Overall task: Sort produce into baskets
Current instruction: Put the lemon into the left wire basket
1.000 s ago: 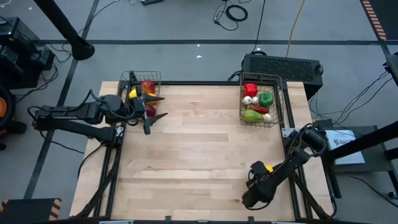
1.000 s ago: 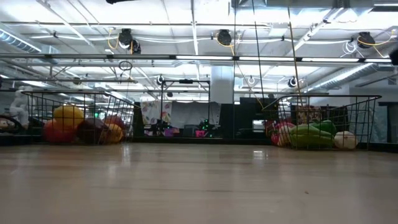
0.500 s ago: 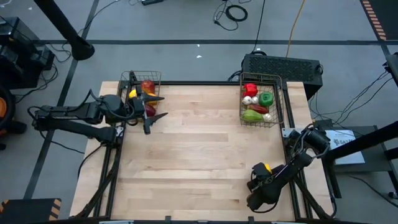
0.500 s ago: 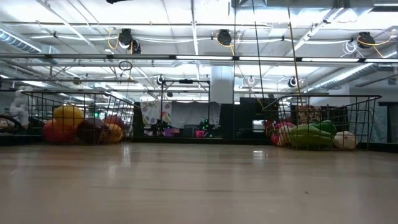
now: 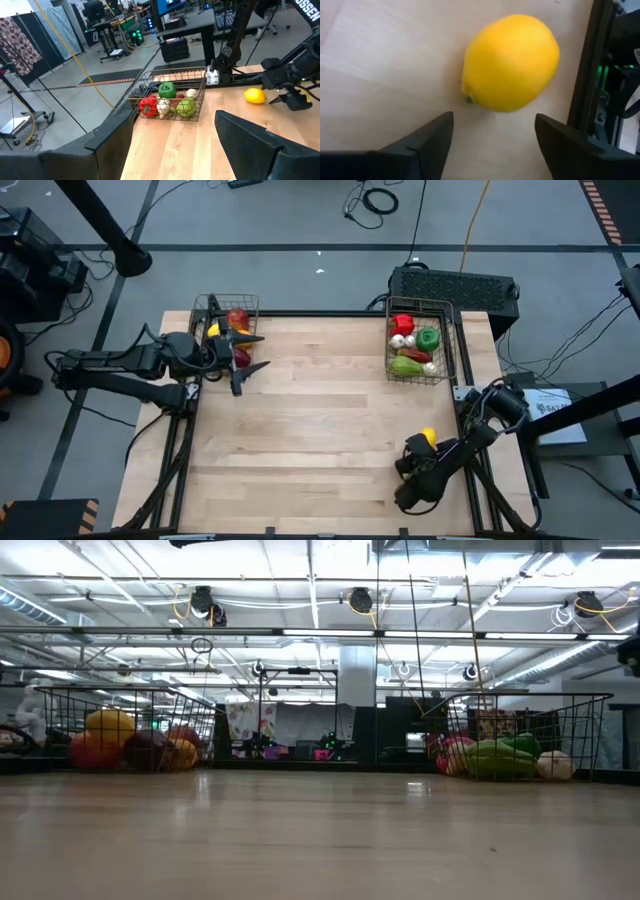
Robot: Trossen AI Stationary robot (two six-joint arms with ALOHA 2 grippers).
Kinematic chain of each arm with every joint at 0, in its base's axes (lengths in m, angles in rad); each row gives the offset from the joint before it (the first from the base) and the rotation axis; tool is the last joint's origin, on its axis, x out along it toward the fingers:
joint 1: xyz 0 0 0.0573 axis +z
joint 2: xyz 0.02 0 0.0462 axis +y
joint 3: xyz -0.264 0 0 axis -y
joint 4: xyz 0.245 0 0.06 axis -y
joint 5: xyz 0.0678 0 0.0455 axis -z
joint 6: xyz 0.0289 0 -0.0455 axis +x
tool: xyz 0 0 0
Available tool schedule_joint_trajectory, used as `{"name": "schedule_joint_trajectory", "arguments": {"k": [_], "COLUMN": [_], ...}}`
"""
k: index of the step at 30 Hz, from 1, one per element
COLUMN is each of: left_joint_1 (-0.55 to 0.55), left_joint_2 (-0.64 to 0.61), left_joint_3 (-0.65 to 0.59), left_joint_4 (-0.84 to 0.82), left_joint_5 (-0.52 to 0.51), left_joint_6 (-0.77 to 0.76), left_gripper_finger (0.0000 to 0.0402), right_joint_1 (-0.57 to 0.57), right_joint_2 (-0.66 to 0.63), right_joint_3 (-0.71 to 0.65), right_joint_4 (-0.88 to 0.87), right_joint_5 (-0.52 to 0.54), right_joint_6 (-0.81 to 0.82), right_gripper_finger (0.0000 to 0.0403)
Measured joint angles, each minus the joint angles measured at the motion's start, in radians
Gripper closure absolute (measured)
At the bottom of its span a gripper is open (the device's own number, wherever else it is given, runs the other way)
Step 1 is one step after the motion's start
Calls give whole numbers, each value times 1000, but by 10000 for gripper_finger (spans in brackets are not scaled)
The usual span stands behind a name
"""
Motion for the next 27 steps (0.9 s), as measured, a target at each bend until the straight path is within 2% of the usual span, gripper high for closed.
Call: {"name": "schedule_joint_trajectory", "arguments": {"k": [6, 17, 22, 27], "left_joint_1": [0, -4, -4, -4], "left_joint_2": [0, 0, 0, 0], "left_joint_3": [0, 0, 0, 0], "left_joint_4": [-5, -5, -4, -2], "left_joint_5": [22, 27, 28, 28], "left_joint_6": [-3, -21, -27, -28], "left_gripper_finger": [114, 114, 114, 114], "right_joint_1": [-25, -46, -48, -49], "right_joint_2": [-2, -7, -23, -31], "right_joint_3": [-27, -31, 54, 196], "right_joint_4": [-2, -44, -72, -262], "right_joint_5": [26, 126, 183, 223], "right_joint_6": [-15, 39, -7, -8], "right_gripper_finger": [102, 99, 99, 99]}}
